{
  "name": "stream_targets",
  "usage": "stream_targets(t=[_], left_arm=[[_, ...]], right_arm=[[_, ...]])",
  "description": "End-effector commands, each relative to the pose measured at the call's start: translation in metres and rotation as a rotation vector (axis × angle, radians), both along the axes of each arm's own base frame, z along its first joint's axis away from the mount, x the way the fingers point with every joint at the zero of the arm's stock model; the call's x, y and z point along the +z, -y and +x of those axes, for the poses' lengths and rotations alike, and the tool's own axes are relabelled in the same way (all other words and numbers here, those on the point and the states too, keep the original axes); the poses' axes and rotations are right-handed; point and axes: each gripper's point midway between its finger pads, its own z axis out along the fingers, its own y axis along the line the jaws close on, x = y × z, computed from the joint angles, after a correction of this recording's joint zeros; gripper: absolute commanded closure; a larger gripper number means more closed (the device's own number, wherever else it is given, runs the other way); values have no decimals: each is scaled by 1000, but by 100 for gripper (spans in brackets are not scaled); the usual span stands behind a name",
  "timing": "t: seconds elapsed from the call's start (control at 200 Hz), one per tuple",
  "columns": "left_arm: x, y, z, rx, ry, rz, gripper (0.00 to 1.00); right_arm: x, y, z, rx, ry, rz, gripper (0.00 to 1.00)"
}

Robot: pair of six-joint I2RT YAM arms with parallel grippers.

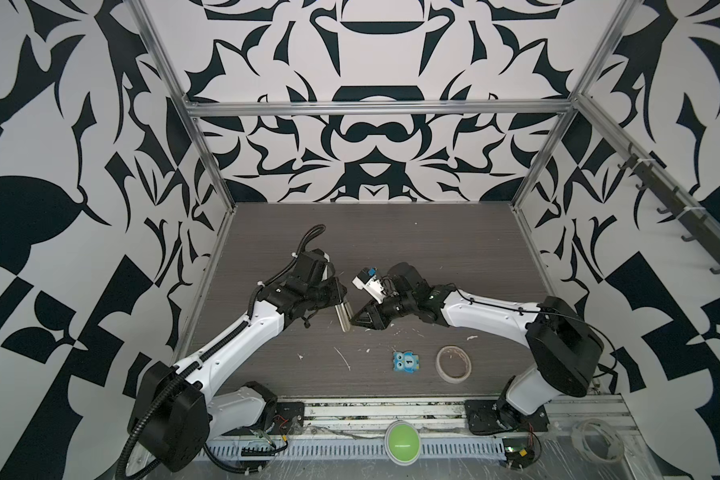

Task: Load the batteries into the remote control

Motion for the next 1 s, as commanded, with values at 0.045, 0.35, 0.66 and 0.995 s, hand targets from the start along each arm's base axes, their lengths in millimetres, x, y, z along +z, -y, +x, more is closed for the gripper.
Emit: stream_targets(t=[0.045,0.35,0.66,0.995], left_arm=[[-10,-14,4,28,-2,43,100],[-15,-35,0,57,-5,52,100],[-23,-34,-15,29,13,-3,100],[-27,-38,-24,34,16,-12,100]], right_arm=[[11,1,-2,15,46,14,73],[-19,28,11,-62,73,-193,73],[-56,65,33,-109,153,-507,73],[-86,81,46,-124,171,-676,72]])
